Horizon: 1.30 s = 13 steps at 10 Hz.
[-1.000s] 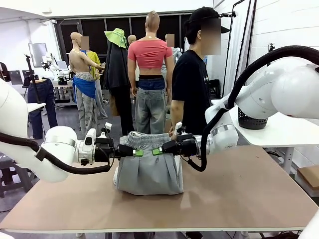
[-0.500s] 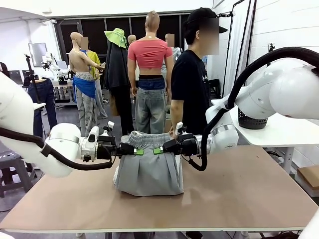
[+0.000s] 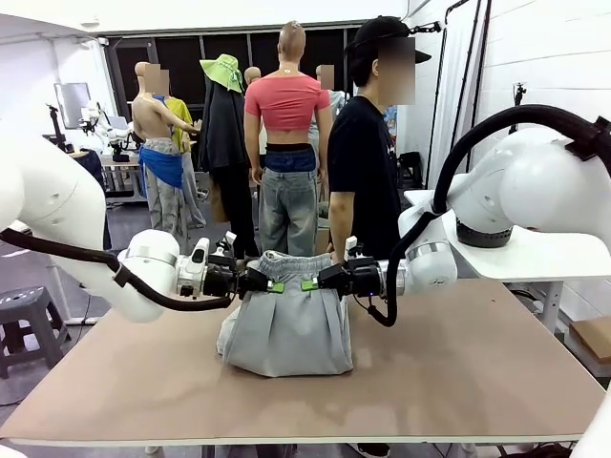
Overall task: Fold the training pants.
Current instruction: Fold the Training pants in half.
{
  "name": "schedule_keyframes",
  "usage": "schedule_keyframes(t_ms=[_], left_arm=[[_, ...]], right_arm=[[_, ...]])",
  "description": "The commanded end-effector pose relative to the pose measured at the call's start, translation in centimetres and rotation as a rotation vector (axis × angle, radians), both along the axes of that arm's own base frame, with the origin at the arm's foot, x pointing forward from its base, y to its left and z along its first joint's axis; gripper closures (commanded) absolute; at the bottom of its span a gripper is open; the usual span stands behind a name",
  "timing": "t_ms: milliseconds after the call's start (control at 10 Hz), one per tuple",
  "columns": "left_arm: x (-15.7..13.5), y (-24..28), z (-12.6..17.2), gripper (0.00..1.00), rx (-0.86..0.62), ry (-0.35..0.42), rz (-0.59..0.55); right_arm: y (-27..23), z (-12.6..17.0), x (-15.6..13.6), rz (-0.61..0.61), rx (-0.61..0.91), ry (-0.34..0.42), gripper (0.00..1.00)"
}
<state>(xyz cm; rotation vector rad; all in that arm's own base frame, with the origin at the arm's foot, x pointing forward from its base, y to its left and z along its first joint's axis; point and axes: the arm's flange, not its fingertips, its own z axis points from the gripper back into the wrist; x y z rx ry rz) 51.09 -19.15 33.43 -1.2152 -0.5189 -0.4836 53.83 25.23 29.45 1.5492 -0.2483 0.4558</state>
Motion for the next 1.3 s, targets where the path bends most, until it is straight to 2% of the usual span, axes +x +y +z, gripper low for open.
schedule_keyframes(t_ms=[0,200,300,400,800,1200], left_arm=[[2.2,1.7,-0.7,1.0,0.002,0.031,0.043],[2.0,2.2,-1.8,1.0,-0.006,0.069,0.088],[2.2,2.5,-1.9,1.0,0.002,0.073,0.081],[1.6,0.4,-1.6,1.0,-0.015,0.042,0.03],[1.6,0.3,-2.0,1.0,-0.014,0.053,0.03],[4.4,0.5,-2.5,1.0,-0.004,0.084,0.06]], right_arm=[[-0.8,-0.6,2.8,-0.052,0.004,0.058,1.0],[-1.0,-1.7,3.8,-0.067,-0.024,0.102,1.0],[-0.7,-1.6,4.4,-0.054,-0.037,0.094,1.0],[0.3,-1.8,2.3,-0.024,-0.016,0.065,1.0],[0.7,-2.1,2.5,-0.018,-0.018,0.077,1.0],[1.3,-2.6,5.8,-0.049,-0.033,0.127,1.0]])
